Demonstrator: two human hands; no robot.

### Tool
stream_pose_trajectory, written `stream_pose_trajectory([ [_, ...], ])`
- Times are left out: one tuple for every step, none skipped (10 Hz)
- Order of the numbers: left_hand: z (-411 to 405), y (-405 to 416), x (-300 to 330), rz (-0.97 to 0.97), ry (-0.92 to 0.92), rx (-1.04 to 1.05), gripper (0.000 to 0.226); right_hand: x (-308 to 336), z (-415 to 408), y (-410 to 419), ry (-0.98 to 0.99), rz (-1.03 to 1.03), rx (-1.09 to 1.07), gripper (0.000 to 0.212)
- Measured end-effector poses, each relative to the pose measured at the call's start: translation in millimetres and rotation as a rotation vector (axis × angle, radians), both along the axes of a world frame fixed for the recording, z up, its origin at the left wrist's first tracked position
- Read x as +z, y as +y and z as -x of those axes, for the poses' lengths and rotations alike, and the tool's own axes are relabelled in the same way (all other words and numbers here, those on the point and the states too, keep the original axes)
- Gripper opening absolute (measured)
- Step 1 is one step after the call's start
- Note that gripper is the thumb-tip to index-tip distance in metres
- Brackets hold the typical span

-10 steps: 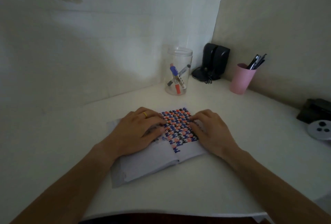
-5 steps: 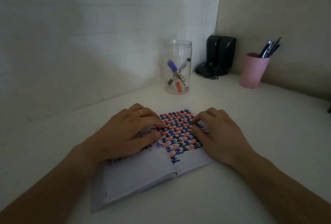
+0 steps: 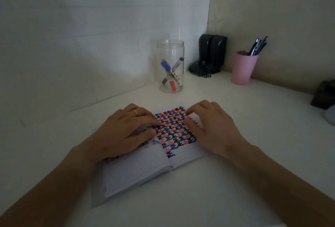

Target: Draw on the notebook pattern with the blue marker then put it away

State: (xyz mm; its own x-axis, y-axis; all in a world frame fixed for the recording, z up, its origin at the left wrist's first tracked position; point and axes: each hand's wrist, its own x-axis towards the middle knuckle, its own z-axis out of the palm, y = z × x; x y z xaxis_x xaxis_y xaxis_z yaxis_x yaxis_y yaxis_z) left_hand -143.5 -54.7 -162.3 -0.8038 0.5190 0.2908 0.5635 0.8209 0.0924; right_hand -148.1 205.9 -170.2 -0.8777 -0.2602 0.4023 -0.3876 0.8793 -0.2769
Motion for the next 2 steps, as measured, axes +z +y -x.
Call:
stream_pose_trajectory([
  [-1.7,0.2,0.2,-0.006,0.001,-0.001,0.033,26.3,-14.1,3.2,0.143,0.258,0.036,0.030],
  [-1.0,-0.3,0.6,-0.019,-0.002,-0.003,0.033,64.3,-42.1,18.1,0.248,0.634,0.140,0.022],
])
